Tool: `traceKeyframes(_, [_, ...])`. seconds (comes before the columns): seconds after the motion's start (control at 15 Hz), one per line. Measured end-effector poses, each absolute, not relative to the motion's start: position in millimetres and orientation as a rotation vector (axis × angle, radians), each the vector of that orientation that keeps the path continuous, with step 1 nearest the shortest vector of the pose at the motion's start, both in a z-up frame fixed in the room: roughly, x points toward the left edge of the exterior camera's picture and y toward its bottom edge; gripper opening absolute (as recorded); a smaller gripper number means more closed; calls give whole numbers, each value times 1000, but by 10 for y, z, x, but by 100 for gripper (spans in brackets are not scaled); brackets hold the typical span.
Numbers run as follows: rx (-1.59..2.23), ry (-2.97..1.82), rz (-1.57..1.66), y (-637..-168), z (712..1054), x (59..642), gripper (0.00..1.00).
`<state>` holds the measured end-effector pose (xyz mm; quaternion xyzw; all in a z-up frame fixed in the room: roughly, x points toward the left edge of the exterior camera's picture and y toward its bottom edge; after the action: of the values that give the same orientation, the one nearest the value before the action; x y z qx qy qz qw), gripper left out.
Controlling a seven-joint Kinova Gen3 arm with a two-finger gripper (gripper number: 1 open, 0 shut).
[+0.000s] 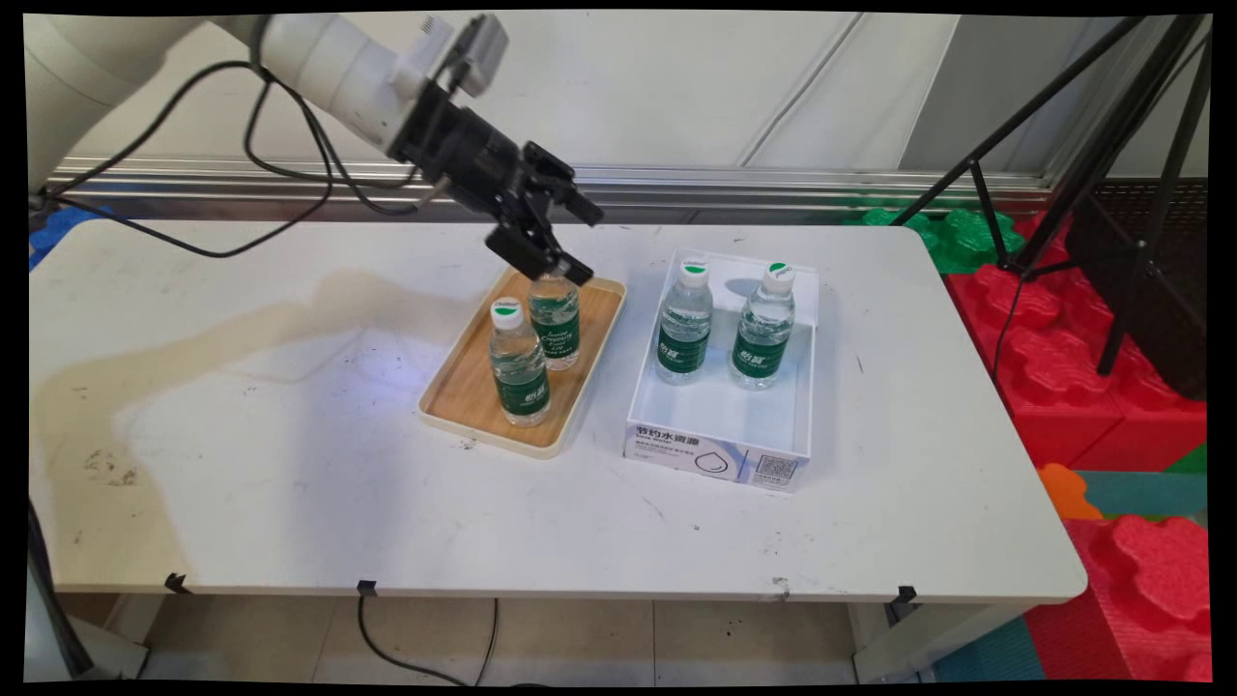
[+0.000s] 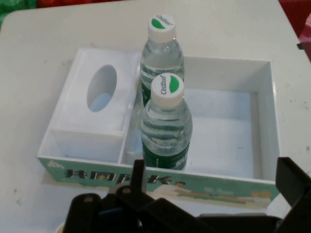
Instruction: Pick up the green bottle from the white box
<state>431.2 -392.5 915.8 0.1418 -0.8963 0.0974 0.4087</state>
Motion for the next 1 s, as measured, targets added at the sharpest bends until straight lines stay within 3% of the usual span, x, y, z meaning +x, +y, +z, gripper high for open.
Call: traceKeyframes(1.0, [396,-2349,232,-4345,8531,3539,100])
